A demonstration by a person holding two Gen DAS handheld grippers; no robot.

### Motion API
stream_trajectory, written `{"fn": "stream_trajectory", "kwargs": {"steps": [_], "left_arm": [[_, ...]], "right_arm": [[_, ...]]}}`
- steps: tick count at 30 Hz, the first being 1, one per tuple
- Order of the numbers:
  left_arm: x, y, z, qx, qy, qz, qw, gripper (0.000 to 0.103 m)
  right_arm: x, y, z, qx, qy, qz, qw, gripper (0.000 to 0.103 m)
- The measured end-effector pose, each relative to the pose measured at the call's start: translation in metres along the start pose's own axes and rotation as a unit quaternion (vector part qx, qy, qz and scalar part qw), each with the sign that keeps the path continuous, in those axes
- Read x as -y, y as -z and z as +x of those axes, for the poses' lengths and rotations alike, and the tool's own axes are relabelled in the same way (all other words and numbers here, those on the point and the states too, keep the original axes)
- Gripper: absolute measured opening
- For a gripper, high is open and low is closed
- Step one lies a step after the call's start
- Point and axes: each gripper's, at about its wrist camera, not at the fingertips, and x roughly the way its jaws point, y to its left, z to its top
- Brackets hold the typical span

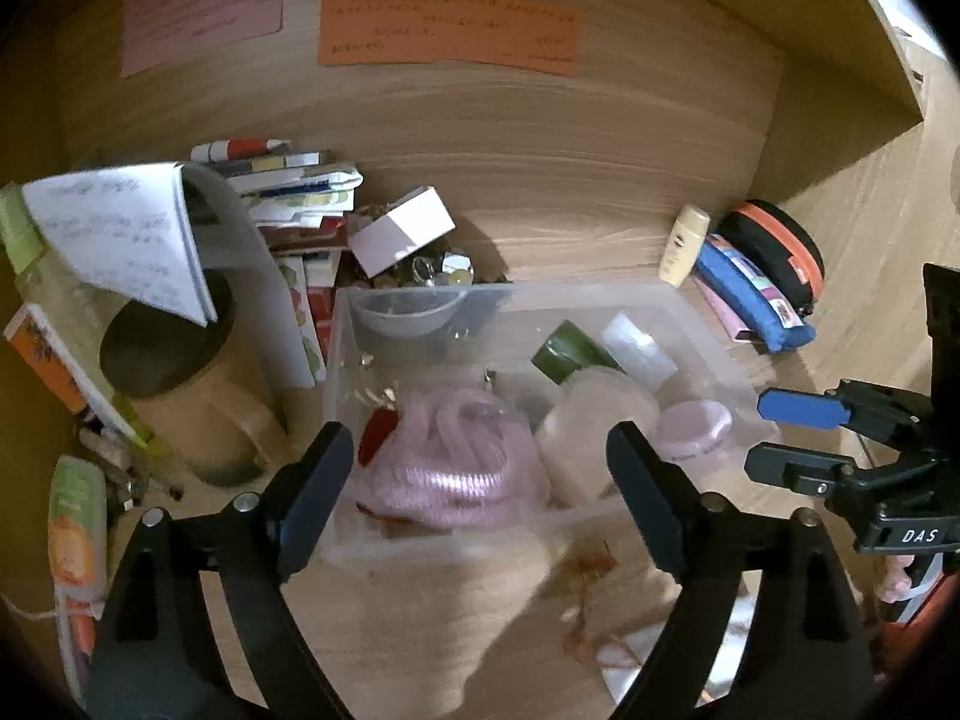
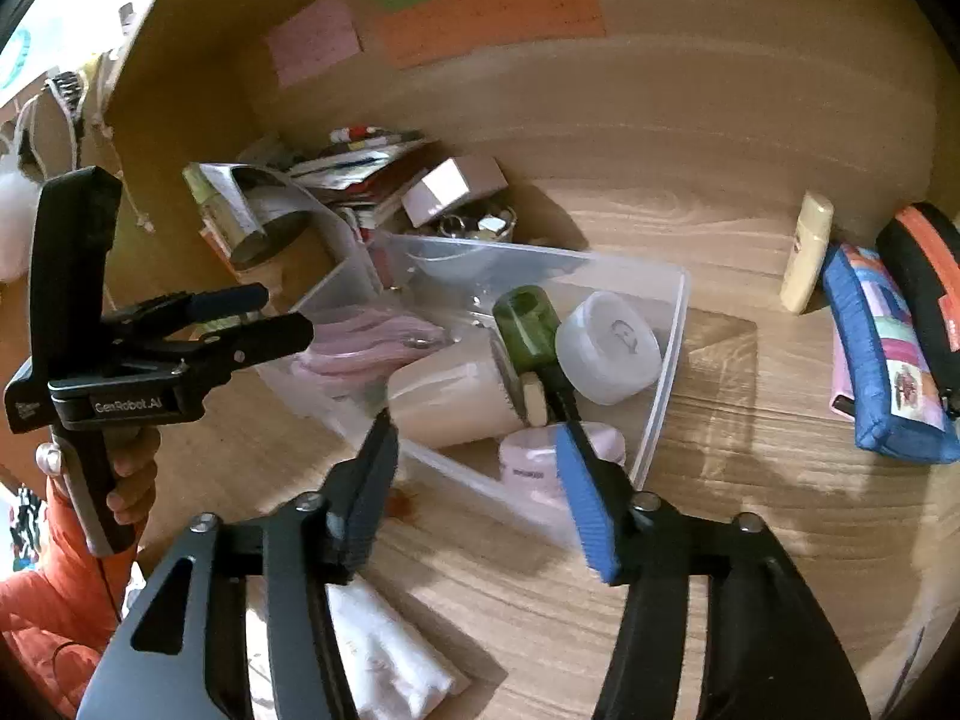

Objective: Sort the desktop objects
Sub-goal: 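Carry the rope bag and cork into the clear box and release them, then grasp the white drawstring pouch with the right tool while the left tool grasps the gourd ornament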

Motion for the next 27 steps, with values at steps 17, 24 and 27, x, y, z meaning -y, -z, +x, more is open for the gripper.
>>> {"fn": "stream_trajectory", "kwargs": {"steps": [17,24,27], "left_arm": [[-0.007,0.048,-0.022,-0.030,-0.006,-0.008,0.9995,0.088],[-0.018,0.071,-0.024,-0.039,0.005,-0.027,0.9989,0.093],[-0.014,0.079,-0.012,-0.057,0.010,-0.022,0.9980,0.093]], "right_arm": [[-0.044,0.047,-0.004,-0.056,-0.002,-0.036,0.998,0.088],[-0.061,0.080,0.014,-0.081,0.028,-0.020,0.996,0.088],[-0.067,0.090,0.017,-0.079,0.048,-0.008,0.996,0.091]]}}
